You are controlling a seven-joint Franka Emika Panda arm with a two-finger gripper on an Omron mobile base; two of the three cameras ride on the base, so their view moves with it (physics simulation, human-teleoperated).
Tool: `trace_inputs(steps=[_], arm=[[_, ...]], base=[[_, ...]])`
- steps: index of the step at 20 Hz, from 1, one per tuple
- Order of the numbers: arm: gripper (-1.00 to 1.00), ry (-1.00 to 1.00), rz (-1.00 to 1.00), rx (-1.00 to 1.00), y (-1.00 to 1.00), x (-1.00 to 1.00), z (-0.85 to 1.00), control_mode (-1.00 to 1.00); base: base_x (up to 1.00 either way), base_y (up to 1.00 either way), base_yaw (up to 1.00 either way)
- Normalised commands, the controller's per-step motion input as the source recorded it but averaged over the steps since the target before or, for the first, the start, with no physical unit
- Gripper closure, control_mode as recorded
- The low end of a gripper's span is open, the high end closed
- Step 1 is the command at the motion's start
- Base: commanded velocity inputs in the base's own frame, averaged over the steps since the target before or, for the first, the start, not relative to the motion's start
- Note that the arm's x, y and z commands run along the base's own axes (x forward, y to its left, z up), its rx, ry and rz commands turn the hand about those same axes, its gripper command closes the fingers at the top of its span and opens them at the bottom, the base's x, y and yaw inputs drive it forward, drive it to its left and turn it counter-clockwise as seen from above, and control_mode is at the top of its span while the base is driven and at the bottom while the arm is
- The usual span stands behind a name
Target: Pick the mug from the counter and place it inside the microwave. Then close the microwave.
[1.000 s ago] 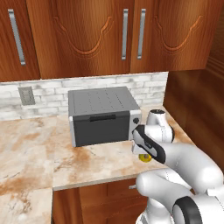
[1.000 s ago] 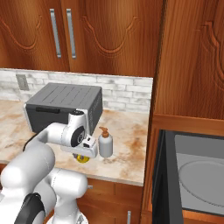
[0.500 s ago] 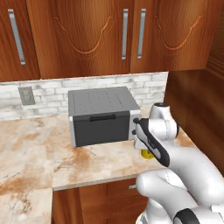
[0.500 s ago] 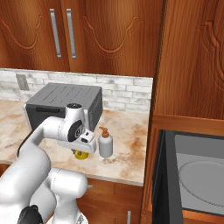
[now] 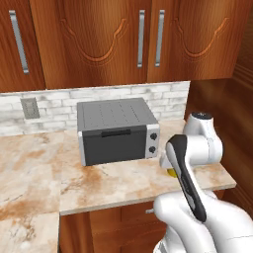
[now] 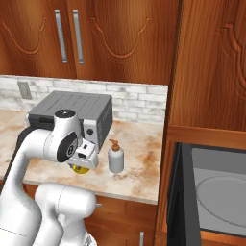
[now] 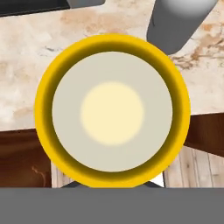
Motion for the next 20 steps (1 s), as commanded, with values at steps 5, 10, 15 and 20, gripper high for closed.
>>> trace_inputs(steps=[5, 10, 15, 20], arm=[[1.00, -0.18, 0.00, 0.00, 0.00, -0.72, 0.64, -1.00], [1.00, -0.17, 0.00, 0.00, 0.00, -0.48, 0.88, -1.00], [1.00, -0.20, 0.00, 0.00, 0.00, -0.48, 0.78, -1.00], [1.00, -0.15, 0.00, 0.00, 0.00, -0.21, 0.38, -1.00]], base=[[0.00, 0.00, 0.00], [0.00, 0.00, 0.00], [0.00, 0.00, 0.00], [0.00, 0.00, 0.00]])
